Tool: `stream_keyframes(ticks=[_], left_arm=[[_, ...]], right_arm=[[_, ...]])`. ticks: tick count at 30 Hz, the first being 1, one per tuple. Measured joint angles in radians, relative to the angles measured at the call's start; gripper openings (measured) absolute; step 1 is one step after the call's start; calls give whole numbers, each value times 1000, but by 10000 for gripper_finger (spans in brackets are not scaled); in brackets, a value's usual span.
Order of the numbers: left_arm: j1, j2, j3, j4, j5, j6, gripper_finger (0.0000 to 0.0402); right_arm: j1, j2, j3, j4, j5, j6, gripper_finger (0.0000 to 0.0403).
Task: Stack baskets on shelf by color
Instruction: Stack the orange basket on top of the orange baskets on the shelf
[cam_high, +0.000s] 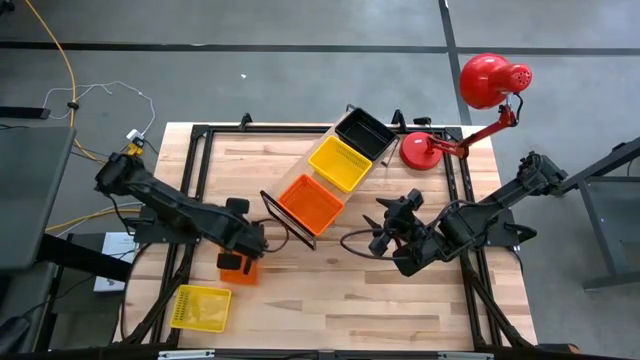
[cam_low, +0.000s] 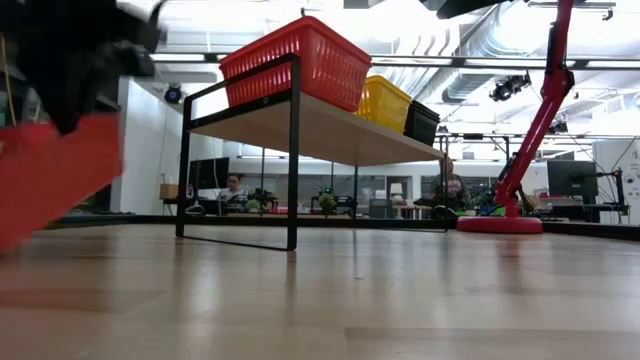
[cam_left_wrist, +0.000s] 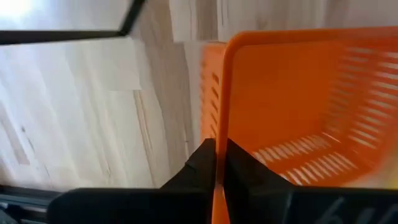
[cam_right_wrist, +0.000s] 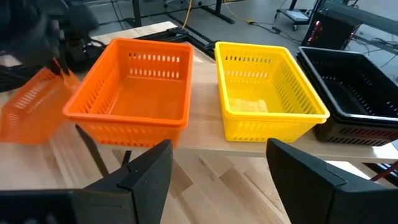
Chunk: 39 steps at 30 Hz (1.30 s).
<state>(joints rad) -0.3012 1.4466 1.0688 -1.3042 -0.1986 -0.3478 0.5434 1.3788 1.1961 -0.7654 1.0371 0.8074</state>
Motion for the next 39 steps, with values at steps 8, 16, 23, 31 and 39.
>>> stream_keyframes(ticks=[8,16,23,31,39], left_arm=[[-19,-87,280,-150,11,-146,1],[-52,-111,589,-91,-224,-165,0],[78,-110,648,-10,-505,-349,0],[207,-53,619,-16,-391,-409,0],[223,26,591,-11,-379,-401,0]], right_arm=[[0,0,0,0,-45,-3,248],[0,0,0,-1,-50,-3,248],[0,0,0,-1,-75,-4,248],[0,0,0,-2,-86,-4,248],[0,0,0,-8,-85,-4,248]])
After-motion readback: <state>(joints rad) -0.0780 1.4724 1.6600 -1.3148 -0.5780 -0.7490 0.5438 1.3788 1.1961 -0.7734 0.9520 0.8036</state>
